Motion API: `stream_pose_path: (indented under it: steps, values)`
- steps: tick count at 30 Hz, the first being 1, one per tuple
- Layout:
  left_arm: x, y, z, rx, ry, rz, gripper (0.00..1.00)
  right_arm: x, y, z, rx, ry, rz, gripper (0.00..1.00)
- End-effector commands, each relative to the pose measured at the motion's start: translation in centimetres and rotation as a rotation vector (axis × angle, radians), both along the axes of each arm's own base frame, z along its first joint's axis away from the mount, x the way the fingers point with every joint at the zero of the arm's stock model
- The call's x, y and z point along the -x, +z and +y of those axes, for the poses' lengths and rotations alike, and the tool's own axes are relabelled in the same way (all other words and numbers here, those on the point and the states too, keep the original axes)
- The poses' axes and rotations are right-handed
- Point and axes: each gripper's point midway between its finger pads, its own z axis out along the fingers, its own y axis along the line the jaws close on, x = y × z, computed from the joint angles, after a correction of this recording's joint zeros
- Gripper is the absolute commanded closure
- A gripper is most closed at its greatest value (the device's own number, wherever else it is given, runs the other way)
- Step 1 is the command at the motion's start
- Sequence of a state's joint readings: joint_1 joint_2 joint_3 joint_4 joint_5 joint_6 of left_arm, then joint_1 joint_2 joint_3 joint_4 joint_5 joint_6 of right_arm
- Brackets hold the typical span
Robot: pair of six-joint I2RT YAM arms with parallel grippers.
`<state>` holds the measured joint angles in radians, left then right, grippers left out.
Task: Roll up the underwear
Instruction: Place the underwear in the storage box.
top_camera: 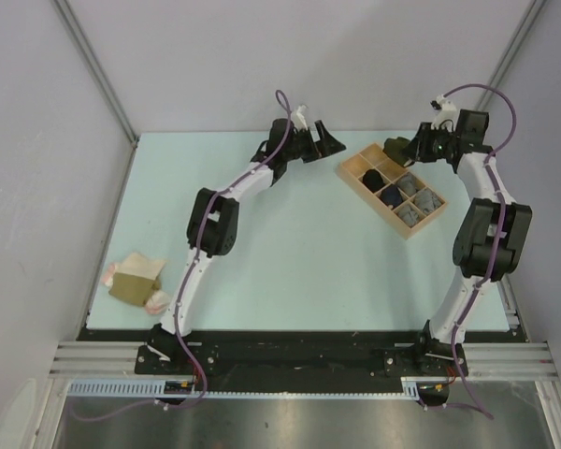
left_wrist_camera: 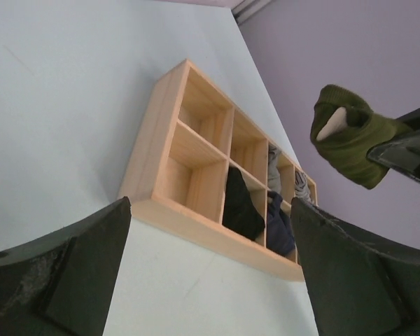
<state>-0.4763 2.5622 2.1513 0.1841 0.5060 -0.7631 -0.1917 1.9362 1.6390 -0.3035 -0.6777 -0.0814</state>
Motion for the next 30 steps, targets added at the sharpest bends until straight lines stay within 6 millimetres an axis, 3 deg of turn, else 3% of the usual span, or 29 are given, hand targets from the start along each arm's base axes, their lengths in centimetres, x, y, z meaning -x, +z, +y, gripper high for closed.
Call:
stream_pose_path:
  steps: [1, 10, 20, 23, 30]
  values:
    - [-1.5, -0.8, -1.9, 0.001, 0.052, 0.046, 0.0, -2.7, 0.5, -1.2, 0.116, 0.017, -0.11, 1.0]
    - [-2.3, -2.0, -3.1, -0.037, 0.146, 0.012, 0.01, -2.4, 0.4, -0.7, 0.055, 0.055, -0.114, 1.0]
    - [-2.6, -5.0, -4.2, -0.07, 0.171, 0.005, 0.32, -0.6, 0.6, -0.1, 0.002, 0.084, -0.102, 1.0]
    - [-2.8, -4.7, -4.4, -0.073, 0.178, -0.011, 0.4, -0.1, 0.6, 0.1, -0.005, 0.091, -0.098, 1.0]
    - [-1.5, -4.6, -5.0, -0.097, 0.129, 0.004, 0.48, 0.3, 1.0, -0.3, -0.013, 0.08, -0.099, 1.0]
